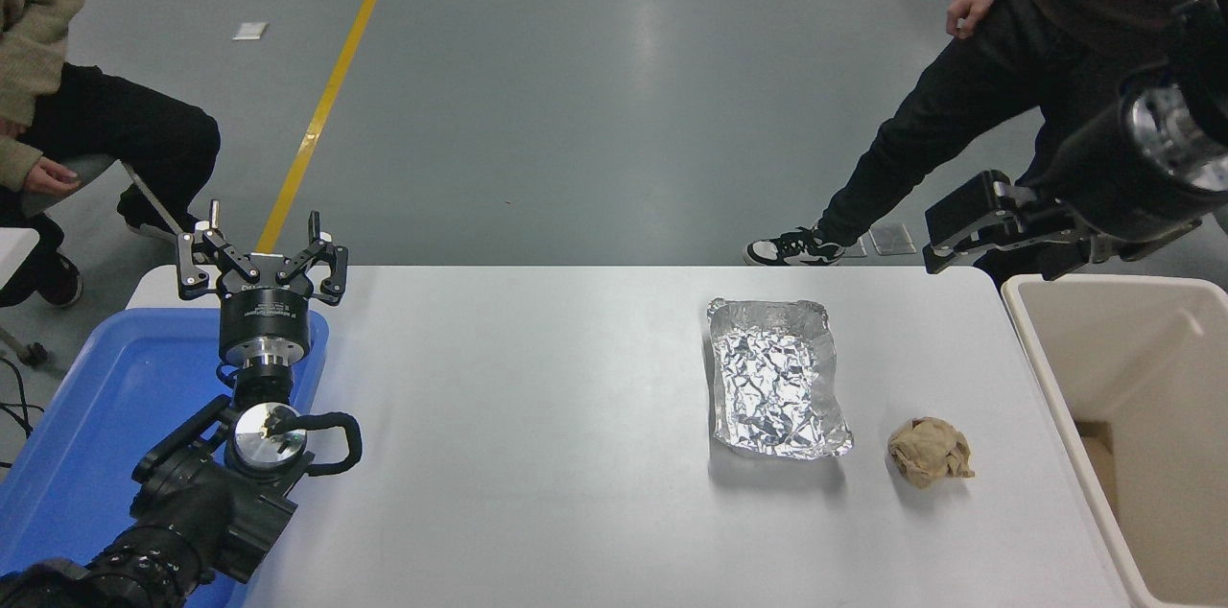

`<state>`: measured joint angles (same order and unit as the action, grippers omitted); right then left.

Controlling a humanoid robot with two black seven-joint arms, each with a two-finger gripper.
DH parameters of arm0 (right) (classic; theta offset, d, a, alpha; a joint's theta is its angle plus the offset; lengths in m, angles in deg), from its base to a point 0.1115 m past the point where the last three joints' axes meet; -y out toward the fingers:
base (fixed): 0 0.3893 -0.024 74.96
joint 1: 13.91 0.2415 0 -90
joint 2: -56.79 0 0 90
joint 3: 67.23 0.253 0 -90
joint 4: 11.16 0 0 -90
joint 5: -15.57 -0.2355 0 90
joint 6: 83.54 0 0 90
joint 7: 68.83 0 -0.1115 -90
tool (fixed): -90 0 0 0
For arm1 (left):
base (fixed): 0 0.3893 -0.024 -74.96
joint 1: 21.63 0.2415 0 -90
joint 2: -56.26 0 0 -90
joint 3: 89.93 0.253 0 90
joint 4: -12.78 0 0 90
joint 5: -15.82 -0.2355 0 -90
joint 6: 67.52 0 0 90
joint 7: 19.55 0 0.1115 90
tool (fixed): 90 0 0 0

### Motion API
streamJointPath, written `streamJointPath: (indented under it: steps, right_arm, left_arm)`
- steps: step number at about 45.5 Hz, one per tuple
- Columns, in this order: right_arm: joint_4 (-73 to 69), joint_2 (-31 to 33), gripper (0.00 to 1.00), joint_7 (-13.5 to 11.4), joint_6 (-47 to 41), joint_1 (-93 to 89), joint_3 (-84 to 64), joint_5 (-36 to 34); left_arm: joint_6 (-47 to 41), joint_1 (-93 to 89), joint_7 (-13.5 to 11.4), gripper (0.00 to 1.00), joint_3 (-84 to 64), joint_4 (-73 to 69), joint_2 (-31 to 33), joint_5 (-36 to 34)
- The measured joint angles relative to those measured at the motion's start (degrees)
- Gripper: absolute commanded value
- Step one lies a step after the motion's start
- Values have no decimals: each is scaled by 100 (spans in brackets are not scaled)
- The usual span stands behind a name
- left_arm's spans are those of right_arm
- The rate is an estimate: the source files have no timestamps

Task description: Pick up foil plate and place in dustbin

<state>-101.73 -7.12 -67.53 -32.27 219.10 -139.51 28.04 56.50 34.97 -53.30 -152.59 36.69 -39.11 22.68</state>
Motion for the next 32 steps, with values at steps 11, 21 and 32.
streamJointPath:
  steps: [11, 21, 32]
  right_arm:
    - [286, -90, 100, 6, -158, 15, 172, -15]
    - [966, -188, 100, -2, -25, -762, 649, 37]
    - [2030, -509, 100, -9, 876, -2346, 1031, 233]
  left_arm:
    - [0, 0, 0, 99, 0, 0, 0, 0]
    - [0, -1, 0, 99, 0, 1, -6, -1]
    - [0, -6, 0, 99, 0, 1, -7, -1]
